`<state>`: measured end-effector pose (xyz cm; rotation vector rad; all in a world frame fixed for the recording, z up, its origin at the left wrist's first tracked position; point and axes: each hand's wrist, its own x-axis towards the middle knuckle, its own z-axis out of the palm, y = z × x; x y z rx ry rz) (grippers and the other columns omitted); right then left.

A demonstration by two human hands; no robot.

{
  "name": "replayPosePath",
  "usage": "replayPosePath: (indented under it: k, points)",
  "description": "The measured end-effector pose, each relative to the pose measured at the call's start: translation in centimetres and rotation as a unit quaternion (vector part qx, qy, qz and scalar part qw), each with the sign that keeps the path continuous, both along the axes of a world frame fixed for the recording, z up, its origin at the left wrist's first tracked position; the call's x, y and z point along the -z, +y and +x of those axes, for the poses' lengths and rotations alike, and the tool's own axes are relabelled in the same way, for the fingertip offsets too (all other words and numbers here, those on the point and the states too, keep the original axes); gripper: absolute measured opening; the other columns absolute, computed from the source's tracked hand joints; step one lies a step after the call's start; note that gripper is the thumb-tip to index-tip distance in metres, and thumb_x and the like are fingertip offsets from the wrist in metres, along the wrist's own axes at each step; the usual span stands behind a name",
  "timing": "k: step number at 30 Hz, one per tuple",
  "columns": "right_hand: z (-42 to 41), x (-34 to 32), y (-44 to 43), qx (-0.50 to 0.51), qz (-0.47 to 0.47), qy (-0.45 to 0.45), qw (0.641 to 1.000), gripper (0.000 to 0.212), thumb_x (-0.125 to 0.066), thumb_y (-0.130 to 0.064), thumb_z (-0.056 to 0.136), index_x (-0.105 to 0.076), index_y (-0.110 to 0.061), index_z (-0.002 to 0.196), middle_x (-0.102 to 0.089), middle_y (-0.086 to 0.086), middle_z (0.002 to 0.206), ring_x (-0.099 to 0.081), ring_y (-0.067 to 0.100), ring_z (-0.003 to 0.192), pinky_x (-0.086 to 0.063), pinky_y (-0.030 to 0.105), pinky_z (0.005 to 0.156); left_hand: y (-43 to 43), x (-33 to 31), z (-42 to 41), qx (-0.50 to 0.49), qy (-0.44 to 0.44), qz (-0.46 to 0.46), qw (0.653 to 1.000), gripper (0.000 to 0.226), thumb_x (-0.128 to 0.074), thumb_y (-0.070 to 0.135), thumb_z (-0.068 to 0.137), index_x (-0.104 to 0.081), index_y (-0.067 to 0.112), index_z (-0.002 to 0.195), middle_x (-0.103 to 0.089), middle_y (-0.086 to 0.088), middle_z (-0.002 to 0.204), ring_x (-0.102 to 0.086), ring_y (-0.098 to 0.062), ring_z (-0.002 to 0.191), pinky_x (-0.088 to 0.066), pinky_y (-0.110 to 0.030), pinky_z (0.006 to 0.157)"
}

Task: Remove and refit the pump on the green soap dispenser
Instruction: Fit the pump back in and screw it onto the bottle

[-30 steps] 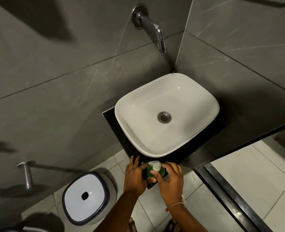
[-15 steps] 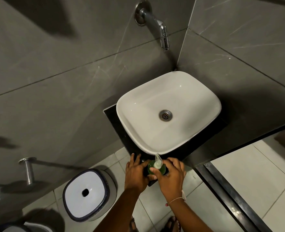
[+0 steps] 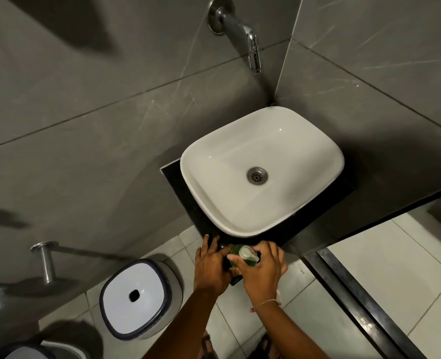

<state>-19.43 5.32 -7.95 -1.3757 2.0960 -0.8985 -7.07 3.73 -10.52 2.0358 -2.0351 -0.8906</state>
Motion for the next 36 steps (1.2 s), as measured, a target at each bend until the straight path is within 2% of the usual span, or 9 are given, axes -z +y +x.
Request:
replayPosePath:
  k: [7,10,14,19,24,28,30,32,36]
  points:
    - [-1.1,0.0,0.7,-0.056,-0.026,-0.017,0.998,0.048,-0.072,-0.062,0.06,-0.069,-0.039,0.102,-0.055,-0.016,0.113,-0.042,0.017,0.122,-0.03,0.039,0.096,0.0,0.1,0.0,0.001,0.005,-0.003,1.0,0.062,-0.071,0.043,0.078,-0.046,0.037,0.135,-0.026,-0.002,0.158,-0.002,-0.027,0.15,-0.017,-0.051,0.121]
    - [-1.0,-0.1,0.3,-0.034,-0.027,0.006,0.999,0.036,-0.088,-0.041,0.057,-0.071,-0.026,0.085,-0.06,-0.01,0.104,-0.048,0.023,0.115,-0.033,0.039,0.093,0.0,0.1,0.0,0.001,0.002,-0.003,1.0,0.066,-0.071,0.046,0.077,-0.044,0.037,0.136,-0.026,-0.001,0.159,-0.002,-0.027,0.15,-0.016,-0.05,0.122]
    - [0.2,-0.8,-0.5,0.003,0.023,-0.004,1.0,0.052,-0.084,-0.053,0.049,-0.054,-0.022,0.078,-0.057,-0.005,0.096,-0.047,0.021,0.11,-0.035,0.042,0.089,0.2,0.1,0.0,-0.012,0.009,-0.006,1.0,0.064,-0.071,0.038,0.079,-0.044,0.035,0.137,-0.026,-0.002,0.159,-0.001,-0.026,0.15,-0.017,-0.05,0.121]
    - [-1.0,-0.2,0.3,-0.075,-0.02,0.001,0.997,0.045,-0.07,-0.058,0.059,-0.068,-0.038,0.1,-0.06,-0.013,0.113,-0.043,0.018,0.123,-0.033,0.044,0.097,0.1,0.0,-0.1,-0.009,0.012,0.001,1.0,0.062,-0.069,0.044,0.079,-0.045,0.036,0.136,-0.026,-0.002,0.159,-0.001,-0.027,0.15,-0.017,-0.05,0.121]
    - [0.1,-0.8,-0.6,-0.013,0.027,0.029,0.999,0.052,-0.083,-0.059,0.05,-0.063,-0.021,0.08,-0.062,-0.002,0.107,-0.045,0.024,0.119,-0.032,0.047,0.1,0.3,0.1,-0.2,-0.01,0.006,-0.008,1.0,0.064,-0.07,0.039,0.079,-0.044,0.035,0.137,-0.027,-0.001,0.159,-0.003,-0.027,0.15,-0.019,-0.05,0.121]
    - [-0.6,-0.8,0.5,-0.059,-0.01,0.018,0.998,0.059,-0.064,-0.071,0.063,-0.066,-0.031,0.106,-0.059,-0.01,0.121,-0.041,0.021,0.128,-0.03,0.05,0.104,0.2,0.2,-0.1,-0.012,0.013,-0.008,1.0,0.064,-0.07,0.043,0.078,-0.044,0.037,0.136,-0.028,-0.002,0.158,-0.004,-0.028,0.15,-0.019,-0.05,0.12]
    - [-1.4,-0.4,1.0,-0.089,-0.039,0.013,0.995,0.048,-0.064,-0.061,0.073,-0.067,-0.034,0.114,-0.055,-0.02,0.125,-0.041,0.022,0.132,-0.029,0.052,0.106,0.1,0.1,-0.1,-0.01,0.014,-0.006,1.0,0.066,-0.071,0.05,0.075,-0.046,0.037,0.135,-0.028,-0.002,0.158,-0.004,-0.028,0.149,-0.017,-0.049,0.121]
    - [-1.8,-0.4,0.8,-0.074,-0.039,0.015,0.996,0.035,-0.079,-0.042,0.068,-0.072,-0.03,0.101,-0.055,-0.022,0.12,-0.045,0.024,0.129,-0.031,0.05,0.104,0.1,0.3,-0.1,-0.008,0.009,-0.006,1.0,0.068,-0.071,0.052,0.074,-0.046,0.037,0.135,-0.028,-0.002,0.158,-0.004,-0.027,0.149,-0.016,-0.049,0.121]
    - [-1.1,-0.7,-0.1,-0.036,0.02,0.044,0.998,0.046,-0.081,-0.054,0.054,-0.058,-0.025,0.08,-0.063,-0.005,0.104,-0.048,0.024,0.117,-0.037,0.049,0.099,0.1,0.5,0.0,-0.005,0.0,-0.01,1.0,0.066,-0.07,0.046,0.077,-0.044,0.036,0.137,-0.027,-0.002,0.158,-0.004,-0.028,0.149,-0.019,-0.05,0.12]
